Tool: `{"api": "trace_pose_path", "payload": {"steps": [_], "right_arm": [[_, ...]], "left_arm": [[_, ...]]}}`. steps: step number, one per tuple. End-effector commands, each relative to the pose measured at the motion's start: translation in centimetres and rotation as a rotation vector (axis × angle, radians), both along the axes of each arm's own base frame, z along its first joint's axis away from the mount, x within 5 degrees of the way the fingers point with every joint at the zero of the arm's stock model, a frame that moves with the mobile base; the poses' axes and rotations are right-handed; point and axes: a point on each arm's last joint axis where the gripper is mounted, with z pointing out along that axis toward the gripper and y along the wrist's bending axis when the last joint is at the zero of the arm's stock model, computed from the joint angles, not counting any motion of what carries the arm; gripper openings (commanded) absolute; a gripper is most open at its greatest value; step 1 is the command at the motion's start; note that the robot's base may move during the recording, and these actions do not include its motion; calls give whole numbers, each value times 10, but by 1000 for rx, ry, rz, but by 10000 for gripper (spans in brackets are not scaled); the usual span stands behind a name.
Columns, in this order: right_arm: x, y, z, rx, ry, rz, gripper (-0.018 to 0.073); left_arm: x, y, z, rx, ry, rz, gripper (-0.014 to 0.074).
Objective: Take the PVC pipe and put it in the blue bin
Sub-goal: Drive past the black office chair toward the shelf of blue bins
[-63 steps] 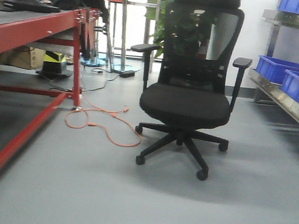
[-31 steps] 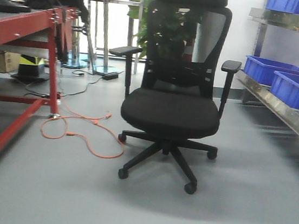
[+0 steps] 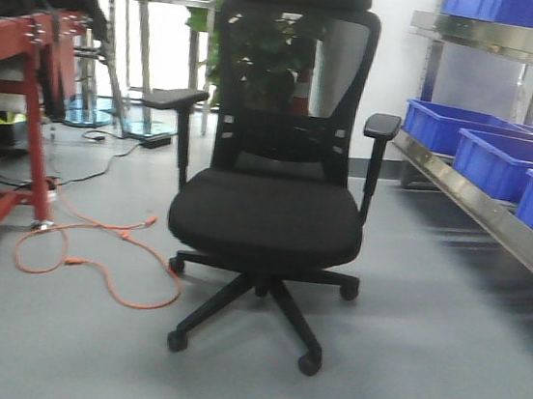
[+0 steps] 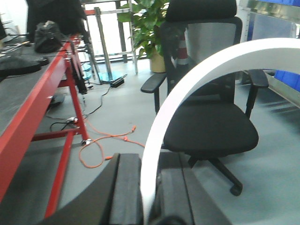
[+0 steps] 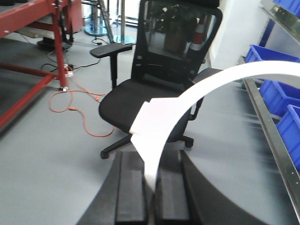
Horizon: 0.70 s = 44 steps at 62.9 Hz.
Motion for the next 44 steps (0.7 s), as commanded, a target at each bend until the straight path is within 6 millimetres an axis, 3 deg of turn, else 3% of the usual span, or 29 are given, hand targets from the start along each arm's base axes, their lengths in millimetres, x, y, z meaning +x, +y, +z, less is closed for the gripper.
{"api": "trace_pose_path", "payload": {"steps": [1,44], "right_arm": [[-2,-1,4,-13,-30,-5,-168],[-2,-1,4,-13,-30,-5,-168]], "left_arm": [[-1,-1,4,-12,-40,-7,-111],[-1,-1,4,-12,-46,-7,-111]]}}
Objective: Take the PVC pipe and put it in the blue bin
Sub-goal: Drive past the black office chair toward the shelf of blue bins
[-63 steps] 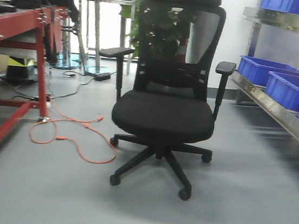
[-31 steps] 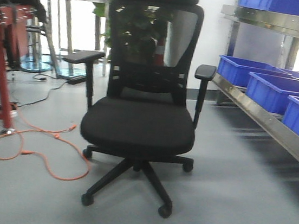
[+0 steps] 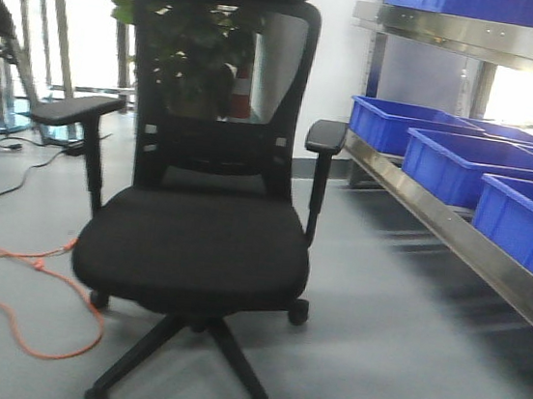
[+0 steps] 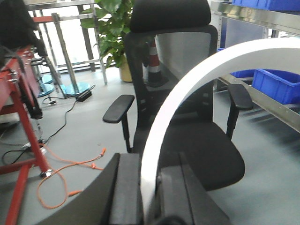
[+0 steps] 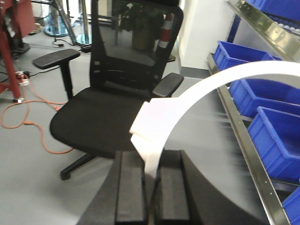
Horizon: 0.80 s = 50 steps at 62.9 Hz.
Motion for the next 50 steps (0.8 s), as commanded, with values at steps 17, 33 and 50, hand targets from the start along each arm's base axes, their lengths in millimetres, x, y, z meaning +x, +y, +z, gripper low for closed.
{"api": "trace_pose_path", "payload": {"steps": [17,33,50], "right_arm": [[-2,-1,4,-13,-30,-5,-168],[-2,-1,4,-13,-30,-5,-168],[-2,-1,4,-13,-30,-5,-168]], "left_arm": [[-1,-1,4,-12,-42,-7,-111],[-1,-1,4,-12,-42,-7,-111],[-1,-1,4,-12,-42,-7,-111]]}}
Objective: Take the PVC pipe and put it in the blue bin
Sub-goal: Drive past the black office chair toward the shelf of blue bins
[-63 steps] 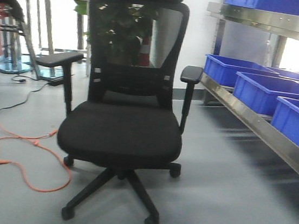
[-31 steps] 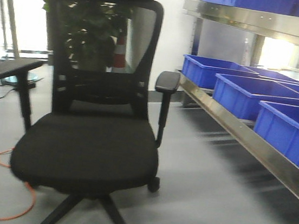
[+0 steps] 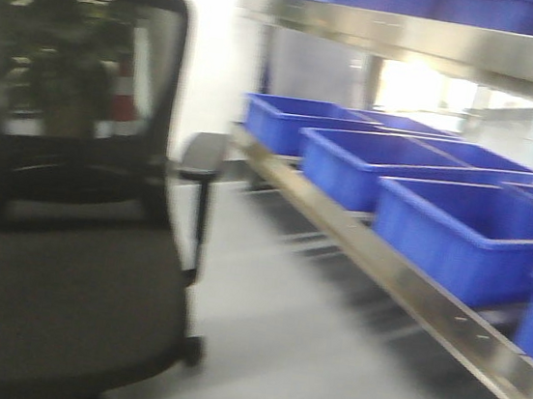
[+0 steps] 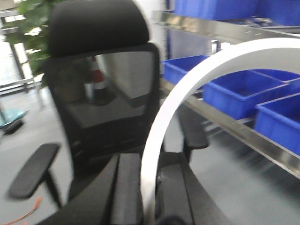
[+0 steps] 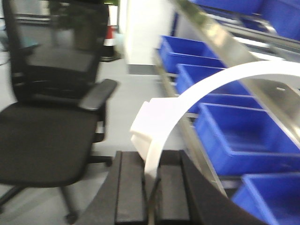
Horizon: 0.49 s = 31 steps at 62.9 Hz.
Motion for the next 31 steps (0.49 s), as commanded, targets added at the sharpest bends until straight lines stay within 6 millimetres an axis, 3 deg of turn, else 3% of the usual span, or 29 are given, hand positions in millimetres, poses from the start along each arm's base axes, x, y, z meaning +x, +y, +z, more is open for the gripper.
{"api": "trace_pose_path", "payload": {"steps": [1,31], "right_arm": [[-2,-1,4,-13,-30,-5,-168],[-2,-1,4,-13,-30,-5,-168]], "left_arm": [[-1,-1,4,-12,-42,-7,-111],[-1,-1,4,-12,-42,-7,-111]]}}
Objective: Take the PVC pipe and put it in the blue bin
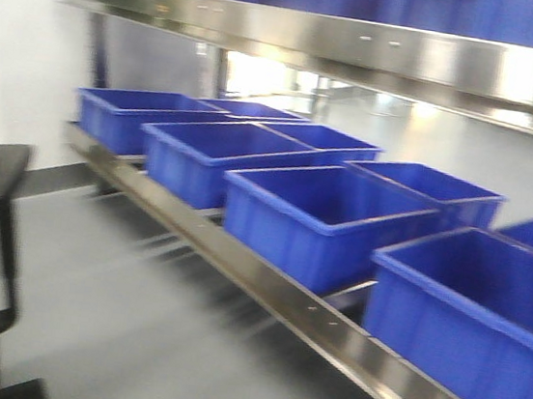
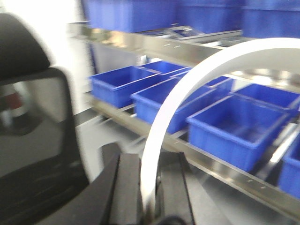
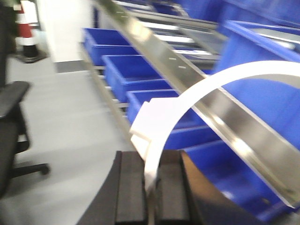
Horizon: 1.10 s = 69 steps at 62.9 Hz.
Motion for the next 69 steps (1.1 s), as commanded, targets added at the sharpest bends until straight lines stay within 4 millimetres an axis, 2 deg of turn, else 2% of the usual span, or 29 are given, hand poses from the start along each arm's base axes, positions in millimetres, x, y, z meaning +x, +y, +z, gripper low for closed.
{"api": "trace_pose_path", "payload": {"steps": [1,69], "right_arm": [[-2,-1,4,-13,-30,-5,-168],[-2,-1,4,-13,-30,-5,-168]], "left_arm": [[-1,-1,4,-12,-42,-7,-111],[-1,-1,4,-12,-42,-7,-111]]}}
